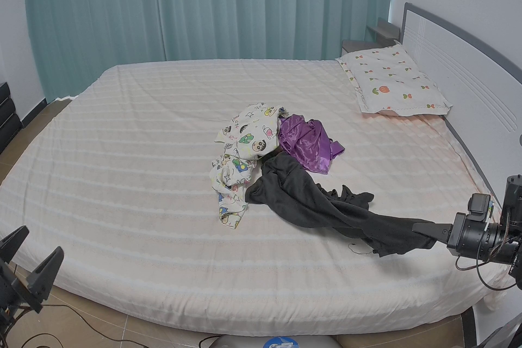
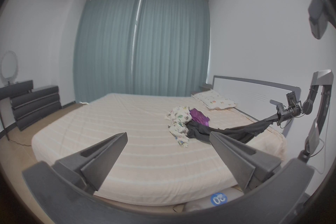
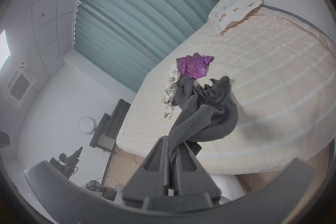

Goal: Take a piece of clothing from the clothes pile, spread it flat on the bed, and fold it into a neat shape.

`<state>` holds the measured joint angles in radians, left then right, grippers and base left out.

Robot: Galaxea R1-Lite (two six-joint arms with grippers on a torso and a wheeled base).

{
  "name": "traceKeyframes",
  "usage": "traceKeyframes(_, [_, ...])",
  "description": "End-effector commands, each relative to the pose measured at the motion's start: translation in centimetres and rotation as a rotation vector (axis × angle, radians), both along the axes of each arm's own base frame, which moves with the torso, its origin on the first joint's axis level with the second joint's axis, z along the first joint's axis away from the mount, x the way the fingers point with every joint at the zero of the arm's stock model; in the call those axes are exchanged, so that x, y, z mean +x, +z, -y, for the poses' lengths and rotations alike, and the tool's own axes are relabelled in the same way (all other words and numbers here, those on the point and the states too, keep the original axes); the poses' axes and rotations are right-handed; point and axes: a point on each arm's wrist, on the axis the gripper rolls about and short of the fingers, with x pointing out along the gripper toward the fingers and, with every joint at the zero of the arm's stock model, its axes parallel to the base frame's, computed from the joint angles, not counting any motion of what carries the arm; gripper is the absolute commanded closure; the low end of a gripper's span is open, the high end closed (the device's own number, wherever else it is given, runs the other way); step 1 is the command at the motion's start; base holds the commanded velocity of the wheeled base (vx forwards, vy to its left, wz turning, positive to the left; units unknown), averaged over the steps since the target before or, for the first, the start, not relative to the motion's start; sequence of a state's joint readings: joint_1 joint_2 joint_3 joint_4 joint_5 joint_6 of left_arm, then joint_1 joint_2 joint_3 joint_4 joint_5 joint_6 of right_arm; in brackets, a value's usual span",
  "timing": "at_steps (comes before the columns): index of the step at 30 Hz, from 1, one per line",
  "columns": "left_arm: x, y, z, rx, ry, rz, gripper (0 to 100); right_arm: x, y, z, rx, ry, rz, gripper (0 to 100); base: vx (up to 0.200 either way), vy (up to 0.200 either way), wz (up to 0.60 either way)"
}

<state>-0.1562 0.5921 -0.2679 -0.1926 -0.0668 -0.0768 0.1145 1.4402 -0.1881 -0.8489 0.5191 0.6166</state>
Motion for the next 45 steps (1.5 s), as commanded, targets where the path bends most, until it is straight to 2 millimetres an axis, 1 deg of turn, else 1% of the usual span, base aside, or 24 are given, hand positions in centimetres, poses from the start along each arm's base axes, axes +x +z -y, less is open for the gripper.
traceKeyframes(1, [11.6,-3.4,8.9,-0.036,-0.178,-0.364,0,0.3,-1.0,0.8,0.033,0.009,-0.034,100,0.000,0.000,0.00])
traceKeyframes(2, [12.3,-4.0,10.1,-0.060,-0.173,-0.369,0,0.2,-1.1,0.8,0.034,0.009,-0.038,100,0.000,0.000,0.00])
traceKeyframes(3, [12.4,-4.0,10.3,-0.065,-0.172,-0.367,0,0.2,-1.1,0.7,0.033,0.010,-0.038,100,0.000,0.000,0.00])
traceKeyframes(4, [13.7,-5.1,12.7,-0.113,-0.179,-0.379,0,0.1,-1.3,0.7,0.039,0.011,-0.053,100,0.000,0.000,0.00])
traceKeyframes(7, [15.6,-7.2,15.5,-0.095,-0.196,-0.424,0,0.4,-1.4,0.6,0.064,0.003,-0.078,100,0.000,0.000,0.00])
traceKeyframes(8, [16.4,-7.9,16.2,-0.085,-0.190,-0.437,0,0.4,-1.4,0.6,0.076,-0.003,-0.088,100,0.000,0.000,0.00])
traceKeyframes(9, [16.4,-7.9,16.2,-0.085,-0.190,-0.437,0,0.4,-1.4,0.6,0.076,-0.003,-0.088,100,0.000,0.000,0.00])
traceKeyframes(10, [18.4,-9.2,18.0,-0.067,-0.164,-0.449,0,0.5,-1.4,0.6,0.099,-0.013,-0.106,100,0.000,0.000,0.00])
traceKeyframes(12, [20.0,-10.2,19.4,-0.058,-0.142,-0.448,0,0.5,-1.1,0.6,0.117,-0.024,-0.105,100,0.000,0.000,0.00])
traceKeyframes(13, [20.1,-10.3,19.5,-0.058,-0.142,-0.448,0,0.5,-1.1,0.6,0.118,-0.024,-0.102,100,0.000,0.000,0.00])
traceKeyframes(14, [21.0,-11.0,20.4,-0.059,-0.144,-0.451,0,0.7,-0.9,0.6,0.127,-0.046,-0.095,100,0.000,0.000,0.00])
traceKeyframes(17, [22.3,-11.9,21.8,-0.059,-0.153,-0.451,0,1.0,-0.9,0.2,0.125,-0.066,-0.092,100,0.000,0.000,0.00])
traceKeyframes(21, [23.3,-12.3,22.7,-0.069,-0.159,-0.444,0,1.5,-1.6,-0.6,0.103,-0.090,-0.112,100,0.000,0.000,0.00])
traceKeyframes(23, [23.8,-13.2,23.1,-0.070,-0.160,-0.458,0,2.0,-2.0,-2.1,0.098,-0.120,-0.101,100,0.000,0.000,0.00])
traceKeyframes(25, [24.0,-13.5,23.2,-0.077,-0.156,-0.464,0,2.1,-1.8,-2.6,0.116,-0.131,-0.088,100,0.000,0.000,0.00])
traceKeyframes(27, [24.4,-13.6,23.6,-0.143,-0.172,-0.490,0,1.8,-0.6,-4.2,0.209,-0.139,-0.021,100,0.000,0.000,0.00])
traceKeyframes(28, [24.5,-13.6,23.8,-0.173,-0.186,-0.505,0,1.7,-0.3,-4.6,0.230,-0.143,-0.001,100,0.000,0.000,0.00])
traceKeyframes(31, [24.7,-13.6,24.0,-0.226,-0.216,-0.535,0,1.6,0.2,-4.8,0.248,-0.156,0.047,100,0.000,0.000,0.00])
traceKeyframes(33, [25.2,-14.6,24.3,-0.226,-0.216,-0.552,0,1.7,0.9,-4.8,0.265,-0.167,0.080,100,0.000,0.000,0.00])
traceKeyframes(34, [25.2,-14.6,24.3,-0.226,-0.216,-0.552,0,1.7,0.9,-4.8,0.265,-0.167,0.080,100,0.000,0.000,0.00])
traceKeyframes(35, [25.8,-15.4,24.6,-0.226,-0.212,-0.554,0,1.2,1.4,-4.8,0.277,-0.156,0.099,100,0.000,0.000,0.00])
traceKeyframes(37, [26.2,-15.7,24.8,-0.239,-0.218,-0.543,0,0.7,1.9,-4.9,0.289,-0.135,0.114,100,0.000,0.000,0.00])
traceKeyframes(39, [26.4,-15.7,25.0,-0.266,-0.235,-0.529,0,0.1,2.3,-5.2,0.302,-0.106,0.128,100,0.000,0.000,0.00])
traceKeyframes(45, [26.8,-15.5,25.2,-0.348,-0.225,-0.527,0,-0.5,3.4,-6.0,0.330,-0.047,0.168,100,0.000,0.000,0.00])
